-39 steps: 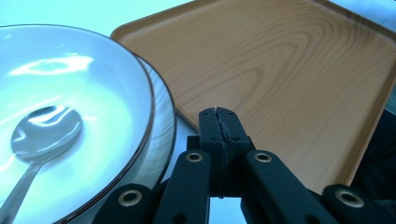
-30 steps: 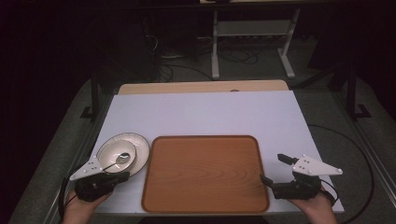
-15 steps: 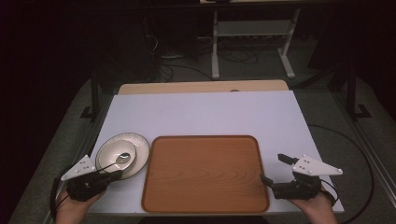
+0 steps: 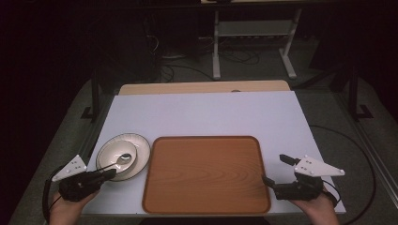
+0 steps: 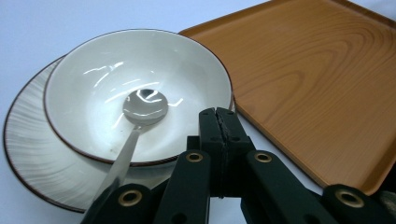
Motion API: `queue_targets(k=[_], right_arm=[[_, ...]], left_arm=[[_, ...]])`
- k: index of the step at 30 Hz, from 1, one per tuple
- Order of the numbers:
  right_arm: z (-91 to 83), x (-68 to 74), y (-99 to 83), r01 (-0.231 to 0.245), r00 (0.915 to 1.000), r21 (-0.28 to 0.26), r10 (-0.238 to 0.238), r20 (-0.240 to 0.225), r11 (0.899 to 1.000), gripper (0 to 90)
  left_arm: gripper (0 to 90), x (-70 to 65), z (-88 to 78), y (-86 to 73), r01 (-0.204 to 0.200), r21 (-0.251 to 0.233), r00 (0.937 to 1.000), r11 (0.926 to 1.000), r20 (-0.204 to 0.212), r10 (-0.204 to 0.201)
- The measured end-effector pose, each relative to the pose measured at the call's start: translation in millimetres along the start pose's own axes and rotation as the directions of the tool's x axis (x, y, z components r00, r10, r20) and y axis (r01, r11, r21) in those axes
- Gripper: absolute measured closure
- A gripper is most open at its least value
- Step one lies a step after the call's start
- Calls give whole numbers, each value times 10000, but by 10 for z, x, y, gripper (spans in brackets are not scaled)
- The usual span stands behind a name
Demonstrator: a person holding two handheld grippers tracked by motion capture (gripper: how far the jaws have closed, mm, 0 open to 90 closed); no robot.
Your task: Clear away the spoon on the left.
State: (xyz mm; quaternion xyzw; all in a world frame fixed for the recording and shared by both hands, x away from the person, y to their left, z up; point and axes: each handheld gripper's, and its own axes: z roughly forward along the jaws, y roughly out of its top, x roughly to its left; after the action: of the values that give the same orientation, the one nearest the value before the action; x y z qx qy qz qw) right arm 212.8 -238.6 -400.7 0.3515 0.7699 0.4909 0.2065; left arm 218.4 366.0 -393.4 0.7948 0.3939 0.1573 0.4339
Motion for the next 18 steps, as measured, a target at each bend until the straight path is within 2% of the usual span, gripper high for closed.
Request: queue_targets(k=[18], right_arm=[[1,-3,1,-26,10000,11,26,18,10000,78]], left_arm=[[894,118,-136,-43,187,-132,9983,9997,-546,-194]])
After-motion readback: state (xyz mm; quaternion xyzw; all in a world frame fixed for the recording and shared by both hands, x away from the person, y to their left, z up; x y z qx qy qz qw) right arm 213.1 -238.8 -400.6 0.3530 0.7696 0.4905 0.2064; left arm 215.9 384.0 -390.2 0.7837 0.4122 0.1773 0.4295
